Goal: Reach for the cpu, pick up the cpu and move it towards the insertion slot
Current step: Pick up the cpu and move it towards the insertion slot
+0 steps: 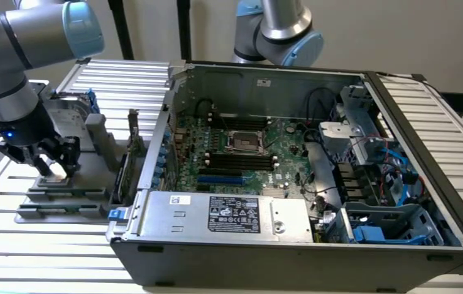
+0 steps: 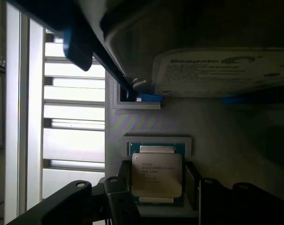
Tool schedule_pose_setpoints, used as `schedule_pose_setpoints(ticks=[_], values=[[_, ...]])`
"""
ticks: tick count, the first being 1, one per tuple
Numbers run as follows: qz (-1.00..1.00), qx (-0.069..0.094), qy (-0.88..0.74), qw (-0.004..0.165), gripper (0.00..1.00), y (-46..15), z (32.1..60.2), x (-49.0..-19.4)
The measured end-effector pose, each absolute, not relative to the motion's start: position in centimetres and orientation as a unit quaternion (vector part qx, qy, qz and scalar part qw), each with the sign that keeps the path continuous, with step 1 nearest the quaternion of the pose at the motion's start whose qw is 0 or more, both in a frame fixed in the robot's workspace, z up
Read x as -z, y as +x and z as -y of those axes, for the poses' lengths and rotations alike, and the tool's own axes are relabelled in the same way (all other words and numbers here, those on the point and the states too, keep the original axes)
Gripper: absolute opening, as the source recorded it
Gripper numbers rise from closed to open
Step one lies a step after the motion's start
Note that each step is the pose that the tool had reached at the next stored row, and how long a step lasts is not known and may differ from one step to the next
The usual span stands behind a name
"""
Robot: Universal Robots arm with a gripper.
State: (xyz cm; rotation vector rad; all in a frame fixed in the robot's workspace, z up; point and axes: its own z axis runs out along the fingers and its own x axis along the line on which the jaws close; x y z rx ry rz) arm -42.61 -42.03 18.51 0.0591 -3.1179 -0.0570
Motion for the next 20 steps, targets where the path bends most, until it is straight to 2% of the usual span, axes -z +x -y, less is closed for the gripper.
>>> schedule_pose_setpoints(ticks=[12,20], values=[[1.0,0.018,0.019,0.011,0.55,-42.6,42.0,-18.7],[1.0,0.018,0.019,0.011,0.55,-42.6,42.0,-21.7]])
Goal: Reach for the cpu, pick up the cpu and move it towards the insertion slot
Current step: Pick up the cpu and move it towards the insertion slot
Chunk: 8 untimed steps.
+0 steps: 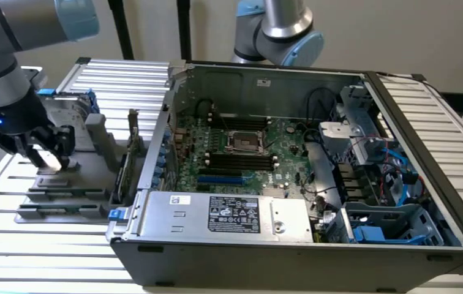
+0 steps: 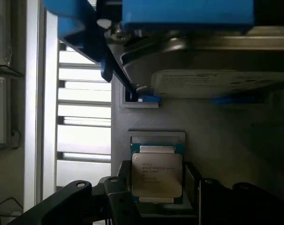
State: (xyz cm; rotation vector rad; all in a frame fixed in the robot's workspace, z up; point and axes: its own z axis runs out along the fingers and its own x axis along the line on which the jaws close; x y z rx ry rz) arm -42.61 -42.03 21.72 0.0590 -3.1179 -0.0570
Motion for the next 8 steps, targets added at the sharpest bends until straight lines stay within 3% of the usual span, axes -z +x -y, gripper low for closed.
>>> schedule_pose_setpoints(ticks=[8], values=[[1.0,0.018,0.019,0.011,0.55,-42.4,42.0,-25.3]])
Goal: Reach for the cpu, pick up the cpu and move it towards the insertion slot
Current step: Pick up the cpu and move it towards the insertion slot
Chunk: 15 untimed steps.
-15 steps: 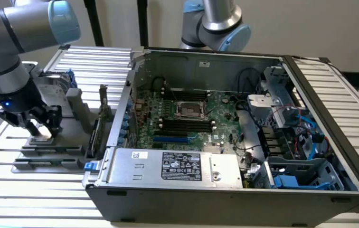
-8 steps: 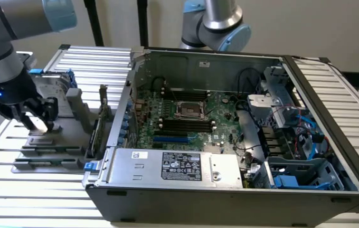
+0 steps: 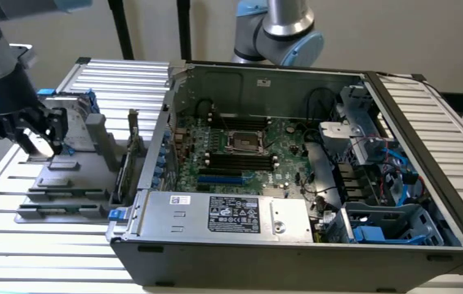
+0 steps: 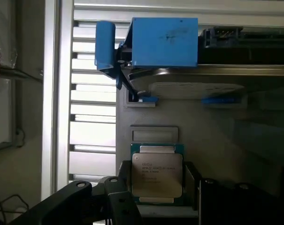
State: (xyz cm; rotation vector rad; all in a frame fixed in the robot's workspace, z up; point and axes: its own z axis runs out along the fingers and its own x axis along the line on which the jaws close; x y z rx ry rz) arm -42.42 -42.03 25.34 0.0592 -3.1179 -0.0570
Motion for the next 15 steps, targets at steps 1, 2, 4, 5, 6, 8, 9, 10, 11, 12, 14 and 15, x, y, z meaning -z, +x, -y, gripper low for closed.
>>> schedule_pose_setpoints(ticks=[1,2,4,5,6,8,9,10,11,12,14,15], values=[[1.0,0.018,0.019,0.011,0.55,-42.4,42.0,-25.8],[1.0,0.018,0.019,0.011,0.55,-42.3,42.0,-26.2],[1.0,0.018,0.019,0.011,0.55,-42.1,42.0,-26.8],[1.0,0.018,0.019,0.011,0.55,-41.9,42.0,-27.1],[1.0,0.018,0.019,0.011,0.55,-41.7,42.0,-27.3],[1.0,0.018,0.019,0.011,0.55,-41.3,42.0,-27.8],[1.0,0.018,0.019,0.011,0.55,-41.1,42.0,-28.0],[1.0,0.018,0.019,0.011,0.55,-40.9,42.0,-28.3],[1.0,0.018,0.019,0.011,0.55,-40.8,42.0,-28.5],[1.0,0.018,0.019,0.011,0.55,-40.7,42.0,-28.7],[1.0,0.018,0.019,0.011,0.55,-40.5,42.0,-29.2],[1.0,0.018,0.019,0.011,0.55,-40.4,42.0,-29.4]])
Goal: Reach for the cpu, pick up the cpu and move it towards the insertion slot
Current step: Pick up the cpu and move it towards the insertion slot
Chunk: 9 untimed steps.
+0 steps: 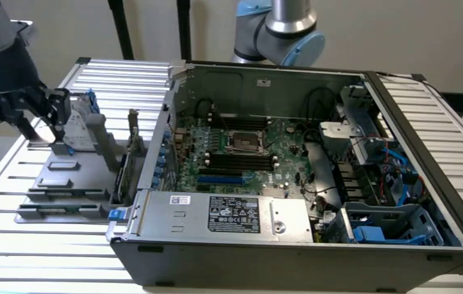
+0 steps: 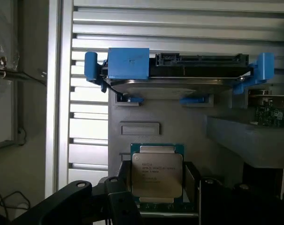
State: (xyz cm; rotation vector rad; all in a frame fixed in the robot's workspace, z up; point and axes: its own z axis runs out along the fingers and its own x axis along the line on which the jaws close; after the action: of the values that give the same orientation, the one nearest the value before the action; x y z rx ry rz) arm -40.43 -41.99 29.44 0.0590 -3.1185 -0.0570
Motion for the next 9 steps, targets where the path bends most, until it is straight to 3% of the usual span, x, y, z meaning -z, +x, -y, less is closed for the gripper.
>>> schedule_pose_setpoints(ticks=[9], values=[[1.0,0.018,0.019,0.011,0.55,-40.0,41.9,-32.4]])
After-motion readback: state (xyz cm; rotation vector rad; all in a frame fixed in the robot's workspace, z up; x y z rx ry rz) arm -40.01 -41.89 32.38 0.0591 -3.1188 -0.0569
